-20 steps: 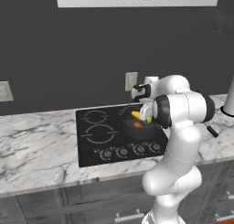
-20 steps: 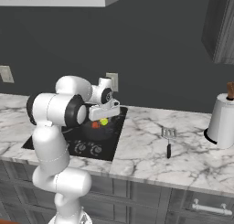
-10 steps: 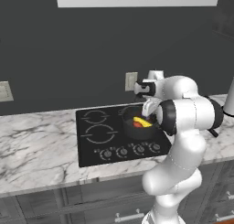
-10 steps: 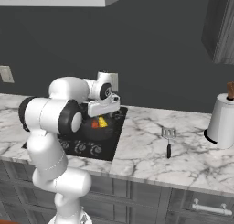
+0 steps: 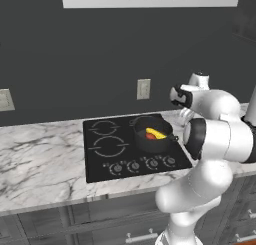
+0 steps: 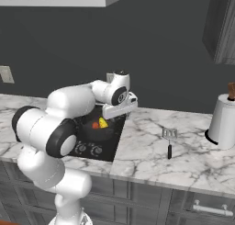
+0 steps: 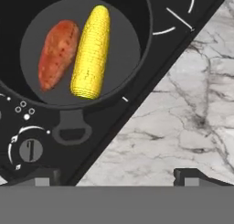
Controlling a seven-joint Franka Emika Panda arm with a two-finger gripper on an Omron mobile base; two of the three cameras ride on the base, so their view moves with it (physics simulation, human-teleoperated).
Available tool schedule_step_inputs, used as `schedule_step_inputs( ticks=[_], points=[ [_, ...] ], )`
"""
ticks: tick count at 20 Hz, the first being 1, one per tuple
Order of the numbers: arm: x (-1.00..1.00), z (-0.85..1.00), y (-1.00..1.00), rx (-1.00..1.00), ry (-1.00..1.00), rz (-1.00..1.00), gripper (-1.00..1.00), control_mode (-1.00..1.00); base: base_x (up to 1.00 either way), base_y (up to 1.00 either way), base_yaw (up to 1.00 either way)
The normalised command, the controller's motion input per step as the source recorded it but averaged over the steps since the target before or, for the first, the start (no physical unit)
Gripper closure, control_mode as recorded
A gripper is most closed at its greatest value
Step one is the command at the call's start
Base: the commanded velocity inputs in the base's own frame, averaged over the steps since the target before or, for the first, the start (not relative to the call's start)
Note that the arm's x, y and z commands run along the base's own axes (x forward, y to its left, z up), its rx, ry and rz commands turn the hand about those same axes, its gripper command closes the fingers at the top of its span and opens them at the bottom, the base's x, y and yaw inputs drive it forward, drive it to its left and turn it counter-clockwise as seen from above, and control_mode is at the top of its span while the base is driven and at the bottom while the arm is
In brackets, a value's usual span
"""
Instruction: Put the sweet potato and corn in the pot. Retrieve the spatula and lightly stir the vegetables in the pot.
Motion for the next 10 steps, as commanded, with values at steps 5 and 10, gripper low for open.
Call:
schedule_step_inputs(
  ticks=[5, 10],
  points=[
    [-0.15, -0.01, -1.0, 0.0, -0.04, -0.18, -1.0, -1.0, 0.0, 0.0, 0.0],
    [-0.01, -0.12, -1.0, 0.0, 0.02, -0.17, -1.0, -1.0, 0.0, 0.0, 0.0]
  ],
)
